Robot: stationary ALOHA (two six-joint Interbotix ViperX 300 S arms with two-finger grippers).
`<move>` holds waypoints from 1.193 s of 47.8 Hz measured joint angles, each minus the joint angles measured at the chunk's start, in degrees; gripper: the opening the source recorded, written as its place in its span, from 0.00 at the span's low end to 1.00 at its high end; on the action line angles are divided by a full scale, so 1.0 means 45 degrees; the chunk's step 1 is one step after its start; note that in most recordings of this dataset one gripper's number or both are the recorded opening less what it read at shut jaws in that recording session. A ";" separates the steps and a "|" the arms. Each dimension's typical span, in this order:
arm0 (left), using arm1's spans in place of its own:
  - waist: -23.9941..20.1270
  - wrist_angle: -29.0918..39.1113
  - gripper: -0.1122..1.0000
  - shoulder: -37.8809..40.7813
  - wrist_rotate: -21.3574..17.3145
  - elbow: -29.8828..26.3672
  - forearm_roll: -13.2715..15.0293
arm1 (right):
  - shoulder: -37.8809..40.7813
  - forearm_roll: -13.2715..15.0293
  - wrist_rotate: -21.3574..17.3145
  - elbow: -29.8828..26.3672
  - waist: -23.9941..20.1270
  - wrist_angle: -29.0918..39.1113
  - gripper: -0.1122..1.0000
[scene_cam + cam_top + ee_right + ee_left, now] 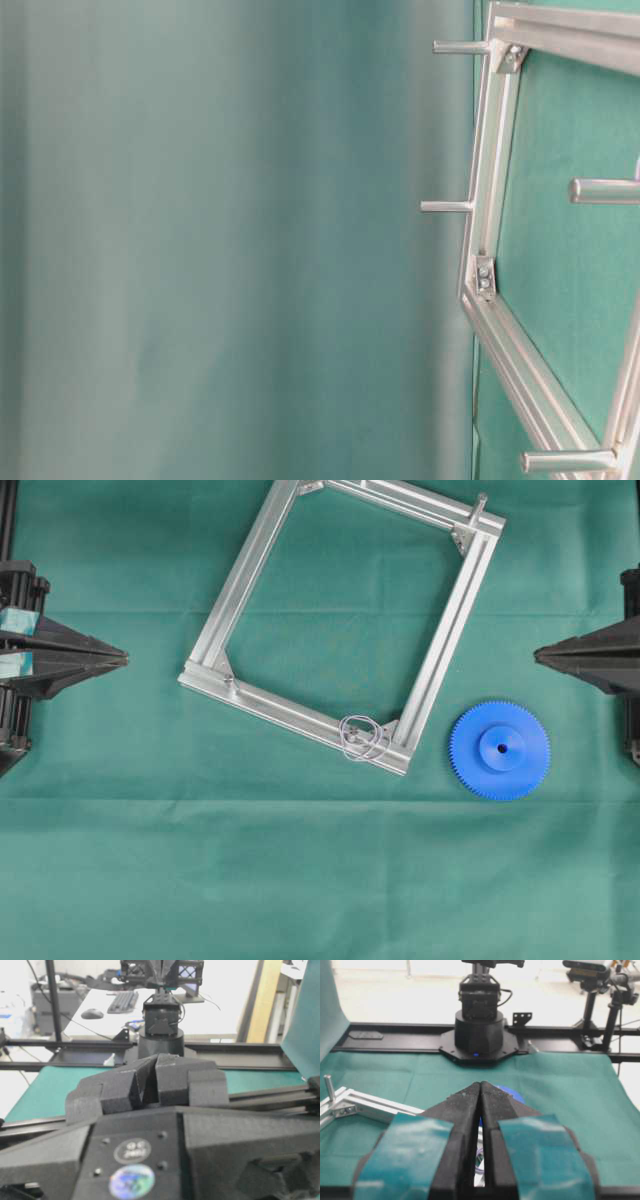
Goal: Find the location of the shaft and insert the gear.
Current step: 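Move the right gripper open toward the blue gear on the table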
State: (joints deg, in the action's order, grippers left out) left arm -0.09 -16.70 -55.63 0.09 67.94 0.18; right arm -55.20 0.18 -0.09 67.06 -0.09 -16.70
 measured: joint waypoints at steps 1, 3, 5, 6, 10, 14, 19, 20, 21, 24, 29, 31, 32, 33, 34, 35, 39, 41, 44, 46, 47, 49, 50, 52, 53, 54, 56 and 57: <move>0.0000 0.0020 0.12 0.0000 0.0000 0.0000 0.0000 | 0.0000 0.0000 0.0000 0.0000 0.0000 0.0000 0.10; -0.0020 0.0313 0.14 0.0020 -0.0059 -0.0039 0.0039 | 0.0039 -0.0020 0.0000 0.0000 0.0000 0.0059 0.13; -0.0059 0.0586 0.12 0.0059 -0.0059 -0.0098 0.0098 | 0.0137 -0.0020 0.0000 0.0000 0.0020 0.0352 0.10; -0.0098 0.0684 0.11 0.0059 -0.0059 -0.0117 0.0098 | 0.0234 -0.0020 0.0000 0.0000 0.0020 0.0586 0.09; -0.0156 0.0859 0.11 0.0078 -0.0059 -0.0156 0.0137 | 0.0547 -0.0020 0.0000 -0.0176 0.0098 0.1465 0.09; -0.0156 0.0938 0.11 0.0078 -0.0059 -0.0176 0.0156 | 0.0801 -0.0020 -0.0020 -0.0430 0.0117 0.2207 0.09; -0.0176 0.0996 0.11 0.0078 -0.0059 -0.0195 0.0176 | 0.0996 -0.0020 -0.0020 -0.0625 0.0117 0.2559 0.09; -0.0176 0.1016 0.11 0.0078 -0.0059 -0.0195 0.0156 | 0.0996 -0.0020 -0.0020 -0.0625 0.0098 0.2578 0.09; -0.0176 0.1016 0.11 0.0078 -0.0059 -0.0195 0.0176 | 0.0996 -0.0020 0.0000 -0.0645 0.0098 0.2578 0.09; -0.0176 0.1016 0.11 0.0078 -0.0059 -0.0195 0.0156 | 0.0996 -0.0020 -0.0020 -0.0684 0.0117 0.2617 0.10; -0.0176 0.1035 0.11 0.0078 -0.0059 -0.0195 0.0156 | 0.0996 -0.0020 -0.0020 -0.0684 0.0117 0.2637 0.13; -0.0176 0.1055 0.11 0.0098 -0.0039 -0.0195 0.0156 | 0.0996 -0.0020 -0.0020 -0.0684 0.0137 0.2656 0.16; -0.0176 0.1055 0.11 0.0098 -0.0059 -0.0195 0.0156 | 0.0996 -0.0020 -0.0020 -0.0664 0.0117 0.2656 0.19; -0.0176 0.1074 0.11 0.0098 -0.0059 -0.0195 0.0176 | 0.1016 -0.0020 -0.0020 -0.0684 0.0117 0.2656 0.23; -0.0176 0.1094 0.11 0.0098 -0.0059 -0.0195 0.0176 | 0.0996 -0.0020 -0.0039 -0.0684 0.0117 0.2656 0.27; -0.0176 0.1113 0.11 0.0098 -0.0059 -0.0195 0.0176 | 0.0996 -0.0020 -0.0039 -0.0664 0.0137 0.2676 0.31; -0.0176 0.1270 0.11 0.0098 -0.0059 -0.0195 0.0156 | 0.1016 -0.0020 -0.0117 -0.0684 0.0117 0.2734 0.53; -0.0176 0.1328 0.11 0.0098 -0.0059 -0.0195 0.0176 | 0.0996 -0.0020 -0.0117 -0.0684 0.0137 0.2793 0.66; -0.0176 0.1406 0.11 0.0098 -0.0039 -0.0195 0.0176 | 0.0996 -0.0020 -0.0117 -0.0684 0.0137 0.2832 0.81; -0.0176 0.1406 0.11 0.0098 -0.0039 -0.0195 0.0176 | 0.0996 -0.0020 -0.0117 -0.0684 0.0137 0.2852 0.88; -0.0176 0.1406 0.11 0.0098 -0.0039 -0.0195 0.0176 | 0.0996 -0.0020 -0.0117 -0.0703 0.0137 0.2852 0.91; -0.0176 0.1406 0.11 0.0098 -0.0039 -0.0195 0.0176 | 0.1016 -0.0020 -0.0117 -0.0703 0.0137 0.2871 0.93; -0.0176 0.1426 0.11 0.0098 -0.0039 -0.0195 0.0176 | 0.1016 -0.0020 -0.0117 -0.0723 0.0137 0.2891 0.93; -0.0176 0.1426 0.11 0.0098 -0.0039 -0.0195 0.0176 | 0.0996 -0.0020 -0.0117 -0.0723 0.0137 0.2871 0.92; -0.0176 0.1426 0.11 0.0098 -0.0039 -0.0195 0.0176 | 0.0996 -0.0039 -0.0117 -0.0742 0.0137 0.2891 0.92; -0.0176 0.1426 0.11 0.0098 -0.0039 -0.0195 0.0176 | 0.0996 -0.0020 -0.0117 -0.0762 0.0137 0.2891 0.92; -0.0176 0.1445 0.11 0.0098 -0.0039 -0.0195 0.0176 | 0.0996 -0.0020 -0.0117 -0.0801 0.0137 0.2910 0.92; -0.0176 0.1465 0.11 0.0098 -0.0039 -0.0195 0.0176 | 0.0996 -0.0020 -0.0117 -0.0820 0.0137 0.2910 0.92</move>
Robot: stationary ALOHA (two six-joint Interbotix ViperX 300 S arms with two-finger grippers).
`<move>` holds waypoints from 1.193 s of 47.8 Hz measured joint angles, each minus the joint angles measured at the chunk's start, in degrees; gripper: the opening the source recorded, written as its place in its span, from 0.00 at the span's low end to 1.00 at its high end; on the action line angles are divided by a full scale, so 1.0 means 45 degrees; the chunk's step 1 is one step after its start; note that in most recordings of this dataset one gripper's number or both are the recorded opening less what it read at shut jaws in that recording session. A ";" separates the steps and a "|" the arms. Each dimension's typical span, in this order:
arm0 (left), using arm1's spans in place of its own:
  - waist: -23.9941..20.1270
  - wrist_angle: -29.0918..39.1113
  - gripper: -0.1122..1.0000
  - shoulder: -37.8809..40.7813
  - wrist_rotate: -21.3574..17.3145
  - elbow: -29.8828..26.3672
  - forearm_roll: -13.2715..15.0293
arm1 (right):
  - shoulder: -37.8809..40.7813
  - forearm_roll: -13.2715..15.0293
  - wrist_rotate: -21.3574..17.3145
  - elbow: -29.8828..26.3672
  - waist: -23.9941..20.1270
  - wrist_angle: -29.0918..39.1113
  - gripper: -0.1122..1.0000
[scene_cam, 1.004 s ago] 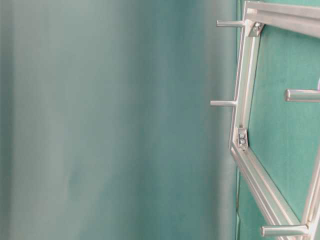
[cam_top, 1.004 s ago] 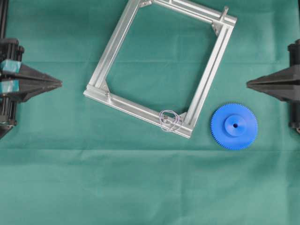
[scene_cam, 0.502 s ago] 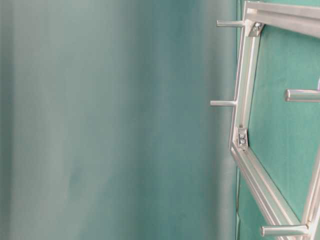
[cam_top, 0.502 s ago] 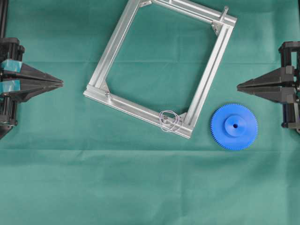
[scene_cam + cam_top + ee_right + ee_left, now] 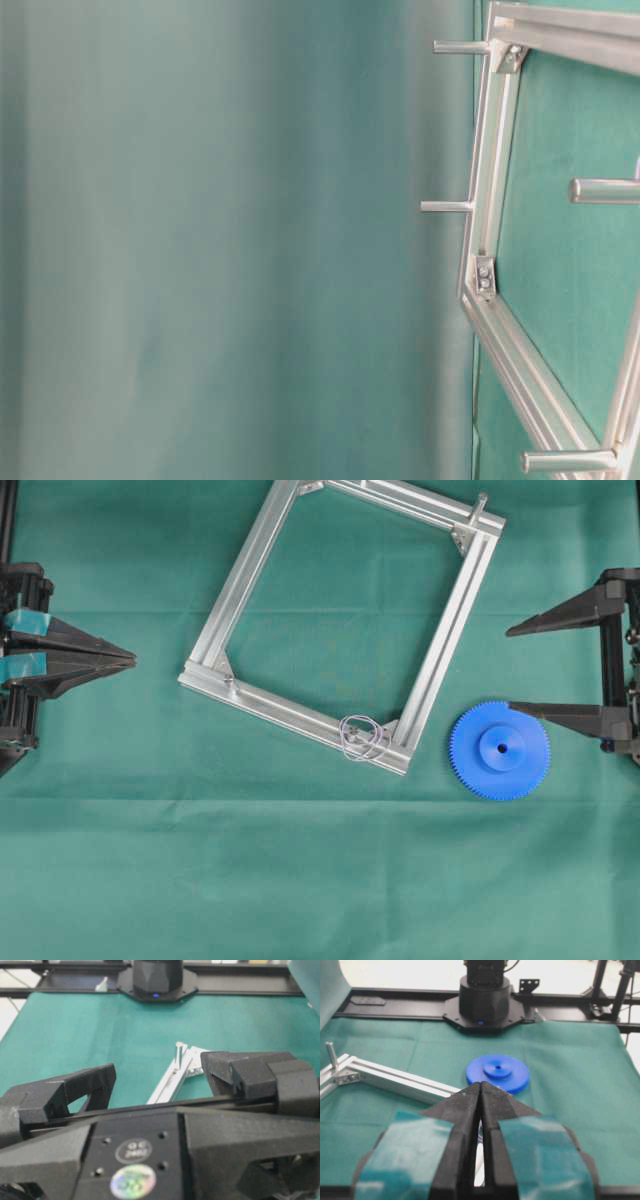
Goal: Find the location of the shaft and insert the gear.
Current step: 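Move the right gripper open toward the blue gear on the table, then lower the right gripper over the blue gear's hub and close on it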
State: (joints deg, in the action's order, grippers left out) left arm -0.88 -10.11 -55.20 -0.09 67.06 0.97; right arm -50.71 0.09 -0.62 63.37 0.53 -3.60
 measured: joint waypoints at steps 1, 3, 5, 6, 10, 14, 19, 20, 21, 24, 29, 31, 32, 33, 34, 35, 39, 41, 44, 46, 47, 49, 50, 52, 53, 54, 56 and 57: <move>0.0000 0.0000 0.11 0.0000 0.0000 0.0000 0.0000 | 0.0020 0.0000 0.0000 -0.0020 0.0000 0.0020 0.92; 0.0000 0.0039 0.11 0.0000 0.0000 0.0000 0.0000 | 0.0020 0.0000 0.0000 -0.0059 0.0000 0.0078 0.92; 0.0000 0.0078 0.11 0.0000 0.0000 0.0000 0.0000 | 0.0020 0.0000 0.0000 -0.0098 0.0000 0.0195 0.92; 0.0000 0.0078 0.11 0.0020 0.0000 0.0000 0.0000 | 0.0020 0.0000 -0.0020 -0.0117 0.0000 0.0234 0.92; 0.0000 0.0078 0.11 0.0000 0.0000 0.0000 0.0000 | 0.0000 0.0000 -0.0020 -0.0176 0.0000 0.0547 0.92; 0.0000 0.0078 0.11 0.0000 0.0000 0.0000 0.0000 | 0.0000 -0.0020 -0.0039 -0.0273 0.0000 0.0898 0.92; 0.0000 0.0117 0.11 0.0000 0.0000 0.0000 -0.0020 | 0.0020 0.0000 -0.0215 -0.0391 0.0000 0.1367 0.92; 0.0000 0.0137 0.11 0.0000 0.0020 0.0000 -0.0020 | 0.0000 -0.0020 -0.0234 -0.0430 0.0000 0.1484 0.92; 0.0000 0.0137 0.11 0.0000 0.0020 0.0000 0.0000 | 0.0000 -0.0020 -0.0293 -0.0469 0.0000 0.1621 0.92; 0.0000 0.0176 0.11 0.0000 0.0000 0.0000 0.0000 | 0.0000 -0.0020 -0.0391 -0.0527 -0.0020 0.2012 0.92; 0.0000 0.0195 0.11 0.0000 0.0000 0.0000 0.0000 | 0.0000 -0.0020 -0.0586 -0.0625 0.0000 0.2754 0.92; 0.0000 0.0195 0.11 0.0000 0.0020 0.0000 0.0000 | -0.0020 0.0000 -0.0664 -0.0684 0.0000 0.3105 0.92; 0.0000 0.0195 0.11 0.0000 0.0020 0.0000 0.0000 | -0.0020 -0.0020 -0.0723 -0.0723 0.0000 0.3262 0.92; 0.0000 0.0195 0.11 0.0000 0.0020 0.0000 0.0000 | -0.0039 -0.0020 -0.0762 -0.0742 0.0000 0.3437 0.92; 0.0000 0.0195 0.11 0.0000 0.0020 0.0000 0.0000 | -0.0059 -0.0020 -0.0820 -0.0781 0.0000 0.3652 0.92; 0.0000 0.0195 0.11 0.0000 0.0020 0.0000 0.0000 | -0.0059 -0.0020 -0.0840 -0.0820 0.0000 0.3828 0.92; 0.0000 0.0195 0.11 0.0000 0.0020 0.0000 -0.0020 | -0.0137 -0.0020 -0.0938 -0.0918 0.0000 0.4453 0.92; 0.0000 0.0195 0.11 0.0000 0.0020 0.0000 0.0000 | -0.0176 -0.0020 -0.0977 -0.0957 0.0000 0.4746 0.92; 0.0000 0.0195 0.11 0.0000 0.0000 0.0000 0.0000 | -0.0254 -0.0020 -0.1035 -0.1016 -0.0020 0.5117 0.92; 0.0000 0.0195 0.11 0.0000 0.0020 0.0000 0.0000 | -0.0293 -0.0020 -0.1074 -0.1016 0.0000 0.5293 0.92; 0.0000 0.0195 0.11 0.0000 0.0020 0.0000 0.0000 | -0.0293 -0.0020 -0.1113 -0.1035 0.0000 0.5371 0.92; 0.0000 0.0195 0.11 0.0000 0.0020 0.0000 -0.0020 | -0.0312 -0.0020 -0.1133 -0.1035 0.0000 0.5566 0.92; 0.0000 0.0195 0.11 0.0000 0.0020 0.0000 0.0000 | -0.0312 0.0000 -0.1133 -0.1055 0.0000 0.5664 0.92; 0.0000 0.0234 0.11 0.0000 0.0020 0.0000 0.0000 | -0.0312 -0.0020 -0.1133 -0.1055 -0.0020 0.5820 0.92; 0.0000 0.0195 0.11 0.0000 0.0020 0.0000 0.0000 | -0.0312 -0.0020 -0.1133 -0.1074 0.0000 0.5918 0.92; 0.0000 0.0234 0.11 0.0000 0.0020 0.0000 0.0000 | -0.0312 0.0000 -0.1133 -0.1074 0.0000 0.5996 0.92; 0.0000 0.0195 0.11 0.0000 0.0020 0.0000 -0.0020 | -0.0312 -0.0020 -0.1152 -0.1094 -0.0020 0.6191 0.92; 0.0000 0.0234 0.11 0.0000 0.0020 0.0000 0.0000 | -0.0312 -0.0020 -0.1191 -0.1113 -0.0020 0.6270 0.92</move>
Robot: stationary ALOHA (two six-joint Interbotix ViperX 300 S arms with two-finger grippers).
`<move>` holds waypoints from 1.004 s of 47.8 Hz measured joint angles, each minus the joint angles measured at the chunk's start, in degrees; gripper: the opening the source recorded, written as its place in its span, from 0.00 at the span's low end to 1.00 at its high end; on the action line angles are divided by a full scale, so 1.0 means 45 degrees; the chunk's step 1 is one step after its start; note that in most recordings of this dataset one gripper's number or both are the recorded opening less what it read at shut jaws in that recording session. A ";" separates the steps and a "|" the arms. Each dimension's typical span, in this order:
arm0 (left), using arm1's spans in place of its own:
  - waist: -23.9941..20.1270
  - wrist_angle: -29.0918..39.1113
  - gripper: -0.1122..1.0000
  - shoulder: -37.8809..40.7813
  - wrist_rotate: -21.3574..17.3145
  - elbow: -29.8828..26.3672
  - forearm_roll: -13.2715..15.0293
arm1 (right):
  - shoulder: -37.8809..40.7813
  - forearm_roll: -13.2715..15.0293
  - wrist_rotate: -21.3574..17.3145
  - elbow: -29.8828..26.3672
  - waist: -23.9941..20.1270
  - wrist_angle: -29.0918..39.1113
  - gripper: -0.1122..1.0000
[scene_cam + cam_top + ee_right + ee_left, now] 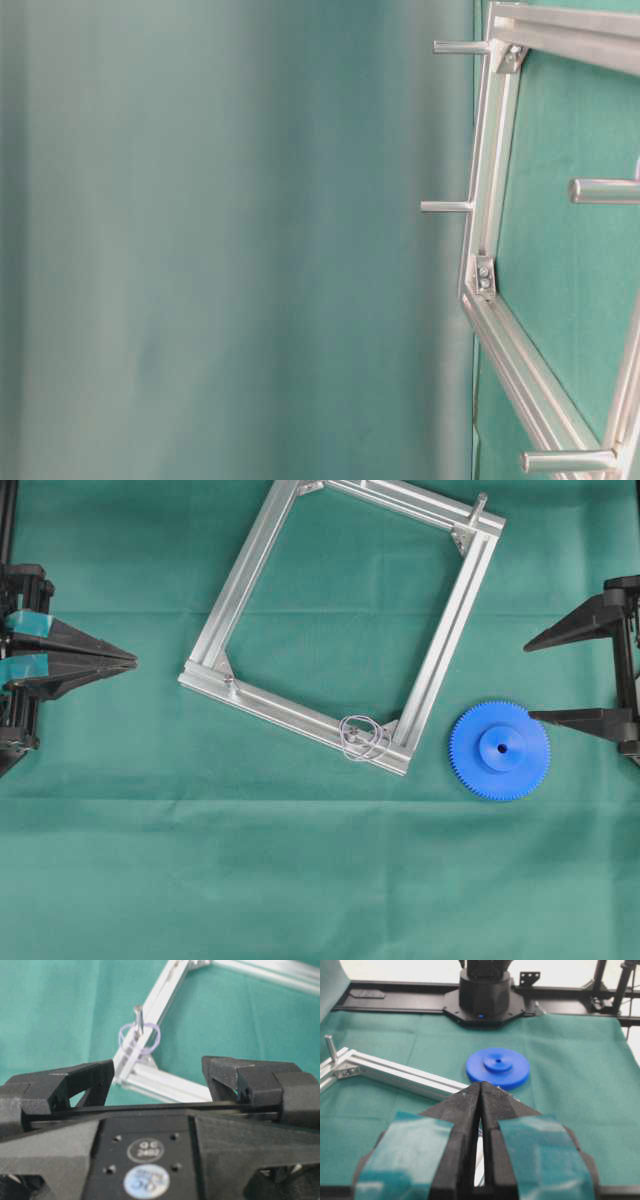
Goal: Find the location of the shaft and insert the gear.
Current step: 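Lower the right gripper over the blue gear's hub and close on it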
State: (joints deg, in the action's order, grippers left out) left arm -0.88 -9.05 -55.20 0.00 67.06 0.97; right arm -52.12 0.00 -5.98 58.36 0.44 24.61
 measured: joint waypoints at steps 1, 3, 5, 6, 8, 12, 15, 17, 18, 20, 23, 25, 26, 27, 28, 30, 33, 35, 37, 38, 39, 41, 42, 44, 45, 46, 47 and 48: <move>0.0000 0.0000 0.11 0.0000 0.0000 0.0000 0.0000 | 0.0020 -0.0020 -0.0020 0.0000 -0.0020 0.0098 0.92; 0.0000 -0.0039 0.11 0.0000 0.0000 0.0000 0.0000 | 0.0078 -0.0039 -0.0098 -0.0020 -0.0117 0.0293 0.92; 0.0000 0.0000 0.11 0.0000 0.0000 0.0000 0.0000 | 0.0098 -0.0059 -0.0176 -0.0020 -0.0234 0.0469 0.92; 0.0000 -0.0039 0.11 0.0000 0.0000 0.0000 0.0000 | 0.0137 -0.0078 -0.0234 -0.0039 -0.0293 0.0566 0.92; 0.0000 -0.0039 0.11 0.0000 0.0000 0.0000 0.0000 | 0.0176 -0.0078 -0.0352 -0.0039 -0.0391 0.0781 0.92; 0.0000 -0.0039 0.11 0.0000 0.0000 0.0000 0.0000 | 0.0273 -0.0098 -0.0645 -0.0078 -0.0547 0.1270 0.92; 0.0000 -0.0039 0.11 0.0000 0.0000 0.0000 0.0000 | 0.0352 -0.0098 -0.0859 -0.0117 -0.0605 0.1641 0.92; 0.0000 0.0000 0.11 0.0000 0.0000 0.0000 -0.0020 | 0.0391 -0.0098 -0.0977 -0.0156 -0.0645 0.1855 0.92; 0.0000 0.0000 0.11 0.0020 0.0000 0.0000 0.0000 | 0.0430 -0.0098 -0.1035 -0.0176 -0.0645 0.1992 0.92; -0.0020 0.0000 0.11 0.0020 0.0000 0.0000 0.0000 | 0.0508 -0.0098 -0.1113 -0.0195 -0.0664 0.2207 0.92; 0.0000 0.0000 0.11 0.0000 0.0000 0.0000 0.0000 | 0.0625 -0.0098 -0.1211 -0.0195 -0.0664 0.2441 0.92; 0.0000 0.0000 0.11 0.0020 0.0000 0.0000 0.0000 | 0.0742 -0.0098 -0.1250 -0.0195 -0.0664 0.2539 0.92; 0.0000 0.0000 0.11 0.0000 0.0000 0.0000 0.0000 | 0.0801 -0.0098 -0.1289 -0.0195 -0.0664 0.2578 0.92; 0.0000 -0.0039 0.11 0.0000 0.0000 0.0000 0.0000 | 0.0879 -0.0098 -0.1328 -0.0195 -0.0664 0.2598 0.92; 0.0000 0.0000 0.11 0.0000 0.0000 0.0000 0.0000 | 0.0957 -0.0098 -0.1348 -0.0195 -0.0664 0.2617 0.92; 0.0000 0.0000 0.11 0.0000 0.0000 0.0000 0.0000 | 0.1113 -0.0098 -0.1367 -0.0215 -0.0664 0.2637 0.92; 0.0000 0.0000 0.11 0.0000 0.0000 0.0000 0.0000 | 0.1406 -0.0098 -0.1426 -0.0195 -0.0664 0.2676 0.92; 0.0000 -0.0039 0.11 0.0000 -0.0020 0.0000 0.0000 | 0.1621 -0.0098 -0.1465 -0.0195 -0.0664 0.2676 0.92; 0.0000 -0.0039 0.11 0.0000 -0.0020 0.0000 0.0000 | 0.1855 -0.0098 -0.1484 -0.0195 -0.0664 0.2676 0.92; 0.0000 -0.0039 0.11 0.0000 -0.0020 0.0000 0.0000 | 0.1973 -0.0117 -0.1484 -0.0195 -0.0664 0.2676 0.92; 0.0000 0.0000 0.11 0.0000 -0.0039 0.0000 0.0000 | 0.2109 -0.0098 -0.1484 -0.0215 -0.0664 0.2676 0.92; 0.0000 0.0000 0.11 0.0000 -0.0039 0.0000 0.0000 | 0.2402 -0.0098 -0.1484 -0.0215 -0.0664 0.2676 0.92; 0.0000 -0.0039 0.11 -0.0020 -0.0039 0.0000 0.0000 | 0.2539 -0.0098 -0.1484 -0.0195 -0.0664 0.2676 0.92; 0.0000 0.0000 0.11 -0.0020 -0.0039 0.0000 0.0000 | 0.2813 -0.0098 -0.1484 -0.0195 -0.0664 0.2656 0.92; 0.0000 0.0000 0.11 -0.0020 -0.0039 0.0000 0.0000 | 0.2949 -0.0098 -0.1504 -0.0195 -0.0664 0.2656 0.92; 0.0000 0.0000 0.11 -0.0020 -0.0039 0.0000 -0.0020 | 0.3066 -0.0098 -0.1504 -0.0195 -0.0664 0.2637 0.92; 0.0000 0.0000 0.11 -0.0020 -0.0039 0.0000 0.0000 | 0.3184 -0.0098 -0.1504 -0.0195 -0.0664 0.2637 0.92; 0.0000 0.0000 0.11 -0.0020 -0.0039 0.0000 0.0000 | 0.3359 -0.0098 -0.1523 -0.0215 -0.0664 0.2617 0.92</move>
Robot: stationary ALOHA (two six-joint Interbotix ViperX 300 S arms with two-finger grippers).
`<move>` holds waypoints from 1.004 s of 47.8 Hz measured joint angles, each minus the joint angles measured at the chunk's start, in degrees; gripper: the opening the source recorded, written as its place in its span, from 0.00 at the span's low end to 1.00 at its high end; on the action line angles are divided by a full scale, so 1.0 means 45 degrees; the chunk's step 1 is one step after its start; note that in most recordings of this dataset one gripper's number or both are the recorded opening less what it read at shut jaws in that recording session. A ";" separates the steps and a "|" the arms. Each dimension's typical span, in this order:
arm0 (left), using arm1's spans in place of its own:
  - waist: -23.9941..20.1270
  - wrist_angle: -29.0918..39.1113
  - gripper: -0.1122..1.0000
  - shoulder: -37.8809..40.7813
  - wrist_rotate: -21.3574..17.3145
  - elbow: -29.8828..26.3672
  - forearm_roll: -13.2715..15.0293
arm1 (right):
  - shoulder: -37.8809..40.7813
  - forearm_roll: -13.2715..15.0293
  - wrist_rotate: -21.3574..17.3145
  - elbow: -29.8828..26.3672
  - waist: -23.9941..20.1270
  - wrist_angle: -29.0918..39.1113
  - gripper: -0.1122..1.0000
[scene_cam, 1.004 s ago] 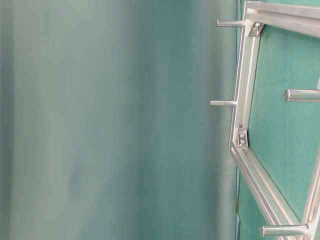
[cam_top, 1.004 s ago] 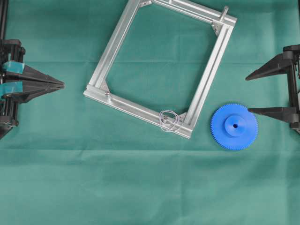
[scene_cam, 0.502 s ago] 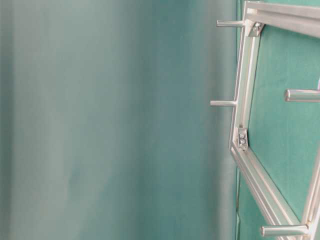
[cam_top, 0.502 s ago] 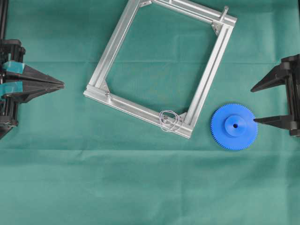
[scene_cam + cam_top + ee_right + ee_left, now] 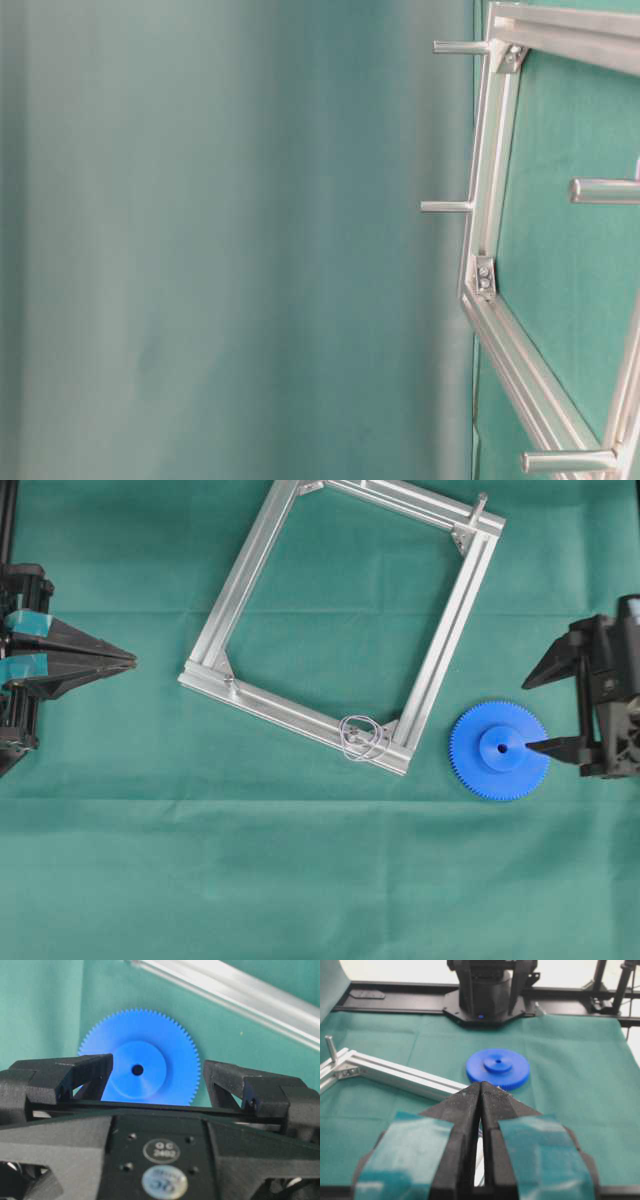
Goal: Find the location of the shaft and insert the gear.
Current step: 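Lower the right gripper over the blue gear's hub and close on it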
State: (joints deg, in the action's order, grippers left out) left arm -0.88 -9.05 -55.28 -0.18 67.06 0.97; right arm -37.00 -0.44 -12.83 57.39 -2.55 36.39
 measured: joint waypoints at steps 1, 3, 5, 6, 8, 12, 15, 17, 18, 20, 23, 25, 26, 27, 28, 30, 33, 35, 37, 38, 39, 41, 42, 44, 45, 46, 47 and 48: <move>0.0000 0.0000 0.11 0.0000 0.0000 0.0000 0.0000 | 0.0117 0.0000 -0.0039 0.0000 0.0000 -0.0020 0.92; 0.0000 0.0000 0.11 0.0000 0.0000 0.0000 0.0000 | 0.0332 0.0000 -0.0078 0.0020 0.0000 -0.0039 0.92; 0.0000 -0.0039 0.11 0.0000 0.0000 0.0000 -0.0020 | 0.0527 0.0000 -0.0156 0.0020 0.0000 -0.0059 0.92; 0.0000 0.0000 0.11 0.0000 0.0000 0.0000 0.0000 | 0.0625 0.0020 -0.0195 0.0020 0.0000 -0.0098 0.92; 0.0000 0.0000 0.11 -0.0020 0.0000 0.0000 0.0000 | 0.0859 0.0039 -0.0313 0.0020 0.0000 -0.0137 0.92; 0.0000 0.0020 0.11 0.0000 0.0000 0.0000 0.0000 | 0.1230 0.0078 -0.0449 0.0020 0.0000 -0.0234 0.92; 0.0000 0.0020 0.11 -0.0020 0.0000 0.0000 -0.0020 | 0.1465 0.0059 -0.0566 0.0020 0.0000 -0.0332 0.92; -0.0020 0.0039 0.11 -0.0020 0.0000 0.0000 -0.0020 | 0.1602 0.0078 -0.0586 0.0059 0.0000 -0.0391 0.92; -0.0020 0.0039 0.11 0.0000 0.0000 0.0000 0.0000 | 0.1680 0.0078 -0.0645 0.0098 0.0000 -0.0449 0.92; 0.0000 0.0059 0.11 0.0000 0.0000 0.0000 -0.0020 | 0.1797 0.0078 -0.0684 0.0156 0.0000 -0.0586 0.92; 0.0000 0.0078 0.11 0.0000 0.0000 0.0000 0.0000 | 0.1953 0.0078 -0.0742 0.0254 0.0000 -0.0801 0.92; 0.0000 0.0078 0.11 0.0000 0.0020 0.0000 0.0000 | 0.2012 0.0078 -0.0781 0.0313 0.0000 -0.0937 0.92; 0.0000 0.0078 0.11 0.0000 0.0000 0.0000 0.0000 | 0.2031 0.0078 -0.0781 0.0352 0.0000 -0.1016 0.92; 0.0000 0.0059 0.11 0.0000 0.0000 0.0000 -0.0020 | 0.2070 0.0078 -0.0801 0.0391 0.0000 -0.1074 0.92; 0.0000 0.0078 0.11 -0.0020 0.0000 0.0000 0.0000 | 0.2090 0.0078 -0.0840 0.0430 0.0000 -0.1152 0.92; 0.0000 0.0078 0.11 -0.0020 0.0000 0.0000 0.0000 | 0.2168 0.0078 -0.0918 0.0488 0.0000 -0.1270 0.92; 0.0000 0.0078 0.11 0.0000 0.0020 0.0000 0.0000 | 0.2285 0.0078 -0.1016 0.0566 0.0000 -0.1387 0.92; 0.0000 0.0078 0.11 0.0000 0.0000 0.0000 0.0000 | 0.2344 0.0078 -0.1113 0.0605 0.0000 -0.1465 0.92; 0.0000 0.0059 0.11 -0.0020 0.0000 0.0000 -0.0020 | 0.2422 0.0078 -0.1172 0.0645 0.0000 -0.1543 0.92; 0.0000 0.0078 0.11 0.0000 0.0000 0.0000 0.0000 | 0.2461 0.0078 -0.1211 0.0664 0.0000 -0.1621 0.92; 0.0000 0.0078 0.11 0.0000 0.0000 0.0000 0.0000 | 0.2520 0.0078 -0.1250 0.0703 0.0000 -0.1680 0.92; 0.0000 0.0078 0.11 0.0000 0.0000 0.0000 0.0000 | 0.2676 0.0059 -0.1289 0.0742 0.0000 -0.1836 0.92; -0.0020 0.0078 0.11 -0.0020 0.0000 0.0000 -0.0020 | 0.2734 0.0078 -0.1309 0.0762 0.0000 -0.1895 0.92; 0.0000 0.0078 0.11 -0.0020 0.0000 0.0000 0.0000 | 0.2832 0.0078 -0.1328 0.0781 -0.0020 -0.2031 0.92; 0.0000 0.0078 0.11 0.0000 0.0000 0.0000 0.0000 | 0.2871 0.0078 -0.1348 0.0801 -0.0039 -0.2109 0.92; -0.0020 0.0078 0.11 -0.0020 0.0000 0.0000 0.0000 | 0.2949 0.0078 -0.1348 0.0801 -0.0059 -0.2188 0.92; 0.0000 0.0078 0.11 -0.0020 0.0000 0.0000 0.0000 | 0.3008 0.0078 -0.1348 0.0801 -0.0078 -0.2266 0.92; 0.0000 0.0078 0.11 -0.0020 0.0000 0.0000 -0.0020 | 0.3066 0.0078 -0.1348 0.0801 -0.0098 -0.2324 0.92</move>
State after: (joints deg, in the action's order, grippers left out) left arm -0.88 -8.70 -55.37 -0.18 67.06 0.88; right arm -23.20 -0.09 -18.90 61.00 -2.99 25.93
